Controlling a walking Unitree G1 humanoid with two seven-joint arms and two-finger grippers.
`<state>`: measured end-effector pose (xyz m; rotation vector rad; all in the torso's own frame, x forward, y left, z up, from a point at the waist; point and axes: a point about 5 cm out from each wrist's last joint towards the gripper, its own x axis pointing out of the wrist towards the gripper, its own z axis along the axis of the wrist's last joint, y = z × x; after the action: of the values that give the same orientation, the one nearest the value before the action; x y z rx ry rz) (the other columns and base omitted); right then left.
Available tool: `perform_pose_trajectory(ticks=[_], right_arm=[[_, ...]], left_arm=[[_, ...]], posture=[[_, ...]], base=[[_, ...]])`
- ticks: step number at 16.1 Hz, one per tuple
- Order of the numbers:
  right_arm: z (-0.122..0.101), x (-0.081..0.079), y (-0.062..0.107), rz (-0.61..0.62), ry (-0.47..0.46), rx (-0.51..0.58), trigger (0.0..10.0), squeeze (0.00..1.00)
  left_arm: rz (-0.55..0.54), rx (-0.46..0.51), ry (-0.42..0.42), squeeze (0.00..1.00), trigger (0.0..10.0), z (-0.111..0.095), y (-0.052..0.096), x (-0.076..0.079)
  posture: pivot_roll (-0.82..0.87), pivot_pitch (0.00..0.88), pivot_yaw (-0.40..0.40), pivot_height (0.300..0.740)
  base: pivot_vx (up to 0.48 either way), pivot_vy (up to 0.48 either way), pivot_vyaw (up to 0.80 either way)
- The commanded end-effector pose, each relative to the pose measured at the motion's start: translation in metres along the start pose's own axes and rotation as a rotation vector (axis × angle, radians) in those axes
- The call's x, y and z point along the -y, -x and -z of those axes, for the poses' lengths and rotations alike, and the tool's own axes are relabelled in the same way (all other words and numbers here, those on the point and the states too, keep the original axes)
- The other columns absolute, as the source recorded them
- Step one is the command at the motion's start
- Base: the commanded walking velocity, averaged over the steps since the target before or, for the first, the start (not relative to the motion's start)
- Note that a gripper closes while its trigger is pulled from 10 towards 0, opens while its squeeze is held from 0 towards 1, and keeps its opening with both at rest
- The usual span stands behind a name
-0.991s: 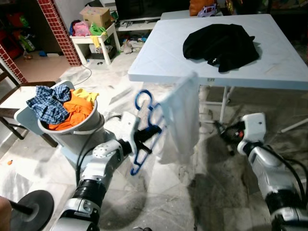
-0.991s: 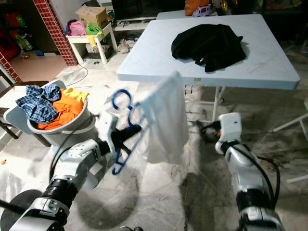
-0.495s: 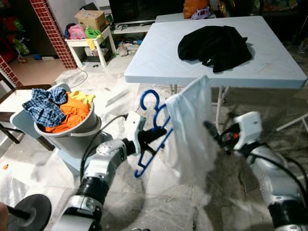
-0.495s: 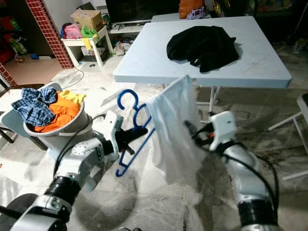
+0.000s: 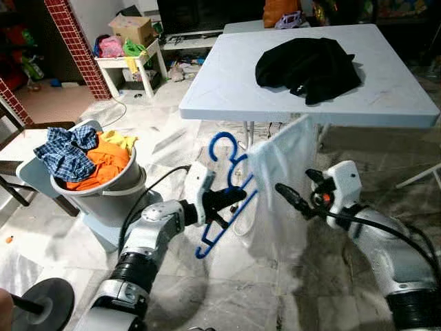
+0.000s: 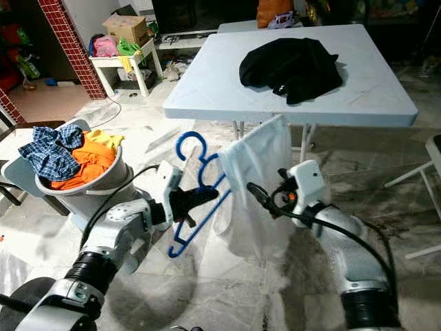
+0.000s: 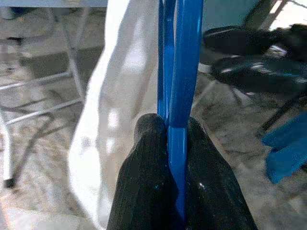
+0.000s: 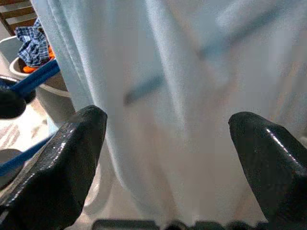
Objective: Hang hanger
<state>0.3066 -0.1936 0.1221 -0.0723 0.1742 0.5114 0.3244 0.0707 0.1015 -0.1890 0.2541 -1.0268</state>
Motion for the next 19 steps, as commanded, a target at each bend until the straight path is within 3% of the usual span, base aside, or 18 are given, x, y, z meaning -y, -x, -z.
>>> perform_pose_trajectory(ticks=[1,5,6,7,11,14,15,16,17,18,19], right_arm=[[-0.009,-0.007,-0.008,0.003,0.006,0.02,10.0,0.0],[-0.007,-0.024,-0.019,-0.021,-0.039,0.029,10.0,0.0],[-0.007,-0.021,-0.022,0.012,-0.046,0.028,3.5,0.0],[-0.008,-0.017,-0.026,0.057,-0.05,0.04,0.0,0.0],[-0.015,0.002,-0.029,0.225,-0.038,0.078,0.0,0.0],[-0.016,0.007,-0.023,0.18,-0.038,0.092,0.0,0.0],[-0.018,0.01,-0.02,0.161,-0.025,0.093,0.9,0.0],[-0.019,0.012,-0.018,0.154,-0.007,0.095,10.0,0.0],[-0.021,0.016,-0.015,0.135,0.004,0.105,10.0,0.0],[-0.024,0.019,-0.011,0.111,0.012,0.117,10.0,1.0],[-0.025,0.02,-0.009,0.09,0.02,0.123,10.0,1.0]], left_arm=[[0.05,0.071,-0.051,0.0,0.0,-0.023,-0.004,0.005],[0.15,0.086,-0.025,0.0,0.0,-0.026,-0.012,0.021],[0.166,0.086,-0.026,0.0,0.0,-0.027,-0.012,0.023],[0.176,0.084,-0.028,0.0,0.0,-0.027,-0.012,0.025],[0.175,0.067,-0.031,0.0,0.0,-0.025,-0.007,0.024],[0.097,0.064,-0.048,0.0,0.0,-0.024,-0.002,0.013],[0.056,0.075,-0.058,0.0,0.0,-0.027,-0.001,0.009],[0.025,0.086,-0.063,0.0,0.0,-0.029,-0.001,0.006],[0.002,0.096,-0.07,0.0,0.0,-0.031,-0.001,0.003],[-0.013,0.104,-0.072,0.0,0.0,-0.033,-0.001,0.002],[-0.013,0.105,-0.071,0.0,0.0,-0.034,-0.001,0.001]], posture=[[-0.18,0.0,0.163,0.74],[-0.18,0.0,0.165,0.74],[-0.18,0.0,0.166,0.74],[-0.18,0.0,0.166,0.74],[-0.17,0.0,0.163,0.74],[-0.17,0.0,0.164,0.74],[-0.17,0.0,0.167,0.74],[-0.17,0.0,0.168,0.74],[-0.17,0.0,0.168,0.74],[-0.17,0.0,0.169,0.74],[-0.17,0.0,0.169,0.74]], base=[[0.0,0.0,0.0],[0.0,0.0,0.0],[0.0,0.0,0.0],[0.0,0.0,0.0],[0.0,0.0,0.0],[0.0,0.0,0.0],[0.0,0.0,0.0],[0.0,0.0,0.0],[0.0,0.0,0.0],[0.0,0.0,0.0],[0.0,0.0,0.0]])
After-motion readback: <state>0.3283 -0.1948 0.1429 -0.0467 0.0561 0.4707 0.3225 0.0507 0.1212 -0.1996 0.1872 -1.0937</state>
